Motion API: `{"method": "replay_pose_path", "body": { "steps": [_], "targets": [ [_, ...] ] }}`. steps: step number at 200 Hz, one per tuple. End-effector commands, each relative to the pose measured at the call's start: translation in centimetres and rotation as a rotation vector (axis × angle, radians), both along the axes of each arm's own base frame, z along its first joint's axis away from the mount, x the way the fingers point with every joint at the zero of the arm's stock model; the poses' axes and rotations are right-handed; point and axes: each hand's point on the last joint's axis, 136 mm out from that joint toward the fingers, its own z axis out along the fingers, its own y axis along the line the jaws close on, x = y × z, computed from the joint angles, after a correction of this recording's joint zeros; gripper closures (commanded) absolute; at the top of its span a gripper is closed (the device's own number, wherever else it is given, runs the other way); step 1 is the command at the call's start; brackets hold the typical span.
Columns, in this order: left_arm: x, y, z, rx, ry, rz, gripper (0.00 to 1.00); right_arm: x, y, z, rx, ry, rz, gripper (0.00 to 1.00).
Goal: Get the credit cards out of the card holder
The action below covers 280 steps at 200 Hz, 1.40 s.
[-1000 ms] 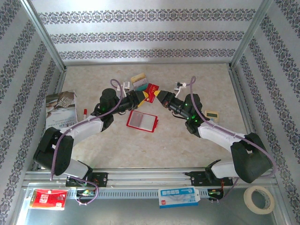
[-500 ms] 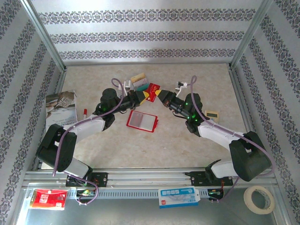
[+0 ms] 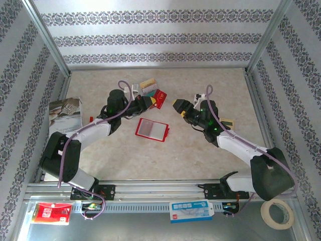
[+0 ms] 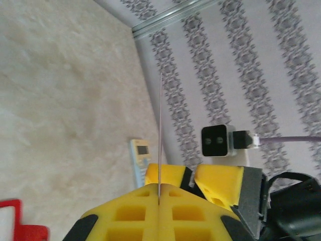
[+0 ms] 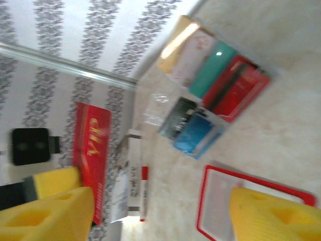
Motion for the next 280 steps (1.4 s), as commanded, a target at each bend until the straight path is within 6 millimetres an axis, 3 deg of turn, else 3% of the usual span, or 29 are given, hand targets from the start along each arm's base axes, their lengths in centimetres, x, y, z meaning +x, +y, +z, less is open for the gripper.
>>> {"method": "replay_pose_path", "body": {
  "steps": [1, 35, 55, 95, 132, 202, 280],
  "targets": [
    [1.0, 0.3, -0.4, 0.234, -0.137, -0.051, 0.97, -0.3, -3.1, -2.6, -0.123, 0.063, -0.070, 0.22],
    [3.1, 0.0, -1.1, 0.442, -0.259, -0.120, 1.00, -0.1, -6.0, -3.5, -0.164, 0.083, -0.137, 0.14],
    [5.0, 0.4, -2.4, 0.606, -0.284, -0.158, 1.00, -0.2, -6.7, -3.5, -0.177, 0.071, -0.149, 0.02],
    [8.5, 1.9, -4.3, 0.901, -0.322, -0.217, 1.00, -0.8, -7.9, -3.9, -0.199, 0.065, -0.169, 0.02],
    [9.6, 1.8, -6.0, 1.052, -0.486, -0.375, 1.00, -1.3, -8.7, -4.6, -0.196, 0.091, -0.172, 0.02],
    [11.4, 2.0, -8.6, 1.147, -0.610, -0.498, 1.00, -1.5, -8.6, -4.2, -0.201, 0.091, -0.162, 0.02],
    [11.9, 2.7, -11.4, 1.200, -0.656, -0.597, 1.00, -1.8, -8.1, -4.4, -0.186, 0.109, -0.139, 0.02]
  ]
}}
